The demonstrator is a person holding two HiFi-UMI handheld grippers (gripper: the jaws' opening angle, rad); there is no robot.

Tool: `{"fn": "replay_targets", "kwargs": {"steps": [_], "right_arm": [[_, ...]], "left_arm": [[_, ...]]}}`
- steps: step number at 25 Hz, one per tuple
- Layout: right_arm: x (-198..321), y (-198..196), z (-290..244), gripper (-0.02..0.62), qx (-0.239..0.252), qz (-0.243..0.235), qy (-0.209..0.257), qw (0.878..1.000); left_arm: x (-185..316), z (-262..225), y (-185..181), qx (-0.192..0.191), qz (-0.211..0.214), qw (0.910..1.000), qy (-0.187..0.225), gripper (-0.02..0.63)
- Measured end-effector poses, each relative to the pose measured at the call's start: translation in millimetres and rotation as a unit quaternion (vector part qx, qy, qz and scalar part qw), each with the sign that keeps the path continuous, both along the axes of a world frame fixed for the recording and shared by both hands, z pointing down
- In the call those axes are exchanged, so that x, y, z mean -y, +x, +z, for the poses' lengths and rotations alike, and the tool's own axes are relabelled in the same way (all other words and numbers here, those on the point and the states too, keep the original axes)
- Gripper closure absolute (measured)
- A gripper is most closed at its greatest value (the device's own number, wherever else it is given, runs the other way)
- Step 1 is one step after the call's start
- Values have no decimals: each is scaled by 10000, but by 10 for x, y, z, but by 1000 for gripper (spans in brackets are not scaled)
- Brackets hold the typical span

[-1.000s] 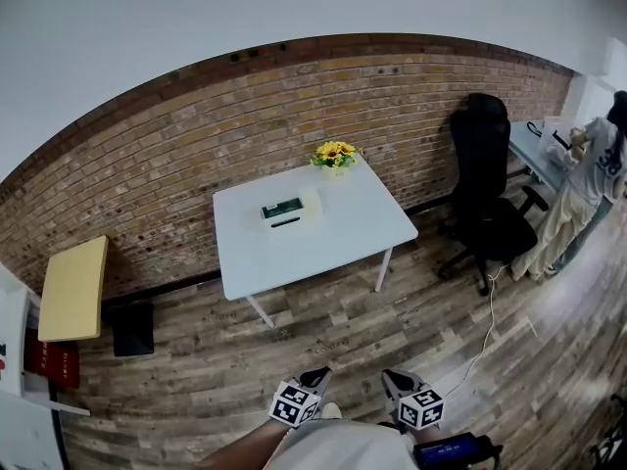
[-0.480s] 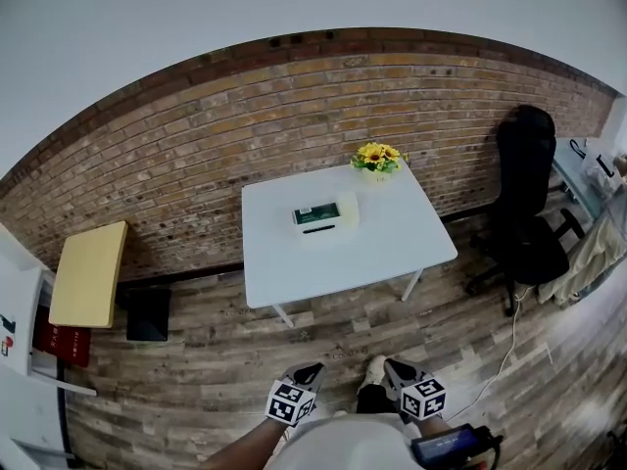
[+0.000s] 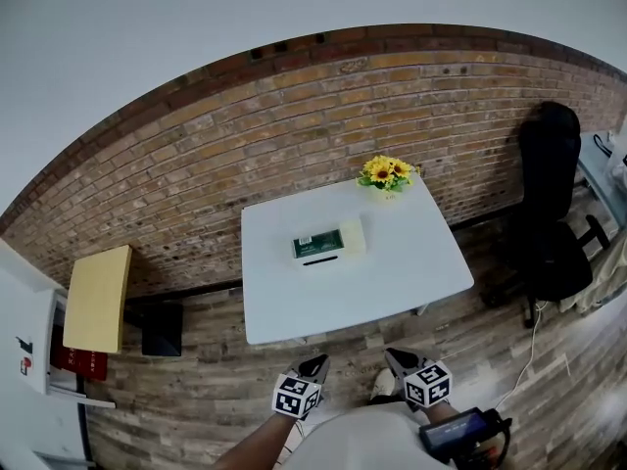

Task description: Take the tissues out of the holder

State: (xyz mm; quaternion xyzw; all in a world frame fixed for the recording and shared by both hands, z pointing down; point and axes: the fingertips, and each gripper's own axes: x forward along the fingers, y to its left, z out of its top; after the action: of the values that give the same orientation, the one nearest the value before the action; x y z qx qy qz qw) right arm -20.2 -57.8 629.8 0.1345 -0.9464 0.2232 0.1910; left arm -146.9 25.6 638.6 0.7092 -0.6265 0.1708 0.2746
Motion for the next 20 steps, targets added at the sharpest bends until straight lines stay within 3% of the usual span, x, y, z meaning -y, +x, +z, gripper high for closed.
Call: {"fn": "replay_targets", "kwargs": {"steps": [10, 15, 20], "right_arm": [[1101, -214, -147, 589, 173, -230, -1, 9996], [1356, -347, -203, 589, 224, -114, -62, 9997], [1506, -583, -235, 589, 280, -408, -60, 9988]], "left_arm": [[965, -148, -262, 107, -423, 9990, -3, 583], [1103, -266, -517, 151, -512, 9986, -58, 583], [1264, -347, -719, 278, -819, 9963, 30, 583]]}}
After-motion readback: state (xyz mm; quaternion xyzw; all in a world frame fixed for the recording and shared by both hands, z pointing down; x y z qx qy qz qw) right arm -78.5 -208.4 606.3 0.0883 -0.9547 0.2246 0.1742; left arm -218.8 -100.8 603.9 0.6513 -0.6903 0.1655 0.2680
